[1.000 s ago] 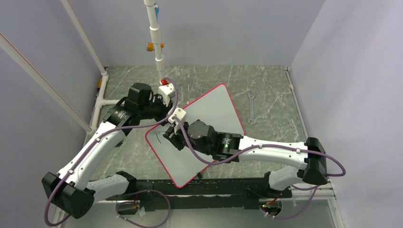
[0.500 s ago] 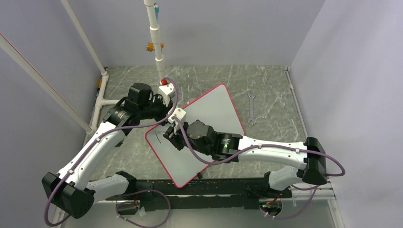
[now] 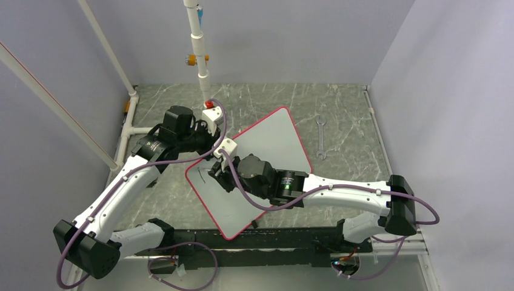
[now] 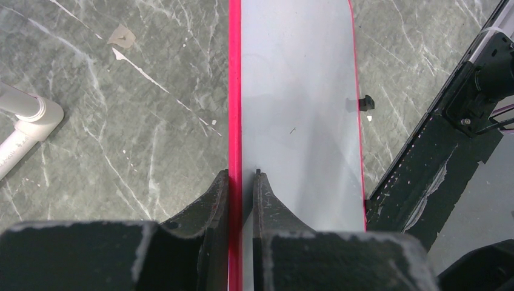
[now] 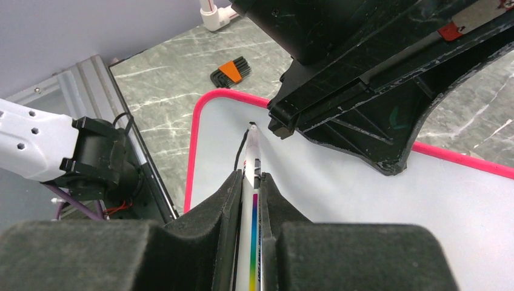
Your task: Write a sentence on the whiteboard
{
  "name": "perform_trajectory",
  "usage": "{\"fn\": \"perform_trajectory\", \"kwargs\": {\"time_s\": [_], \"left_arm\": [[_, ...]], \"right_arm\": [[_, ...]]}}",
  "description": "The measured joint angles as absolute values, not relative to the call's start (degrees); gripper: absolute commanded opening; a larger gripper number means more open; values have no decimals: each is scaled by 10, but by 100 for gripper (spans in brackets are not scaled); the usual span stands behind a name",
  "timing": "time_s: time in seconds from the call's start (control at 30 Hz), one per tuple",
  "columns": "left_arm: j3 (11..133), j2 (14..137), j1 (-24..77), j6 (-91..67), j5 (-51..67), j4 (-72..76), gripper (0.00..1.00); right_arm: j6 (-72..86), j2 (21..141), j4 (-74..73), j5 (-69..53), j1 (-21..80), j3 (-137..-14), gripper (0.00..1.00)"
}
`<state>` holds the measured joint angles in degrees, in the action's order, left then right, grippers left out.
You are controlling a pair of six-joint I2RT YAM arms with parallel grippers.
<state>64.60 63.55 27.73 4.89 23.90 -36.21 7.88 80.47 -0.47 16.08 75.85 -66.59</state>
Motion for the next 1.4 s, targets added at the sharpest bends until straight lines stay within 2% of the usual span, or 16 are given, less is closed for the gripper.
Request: {"fn": "perform_trajectory", "kwargs": {"time_s": [0.93,1.4], "left_arm": [[642,635,277,54,232,-357,0],[642,635,277,53,232,-357,0]], "right_arm": [[105,764,-51,212,762,-614,0],[105,754,-69,156,762,-599,0]]}}
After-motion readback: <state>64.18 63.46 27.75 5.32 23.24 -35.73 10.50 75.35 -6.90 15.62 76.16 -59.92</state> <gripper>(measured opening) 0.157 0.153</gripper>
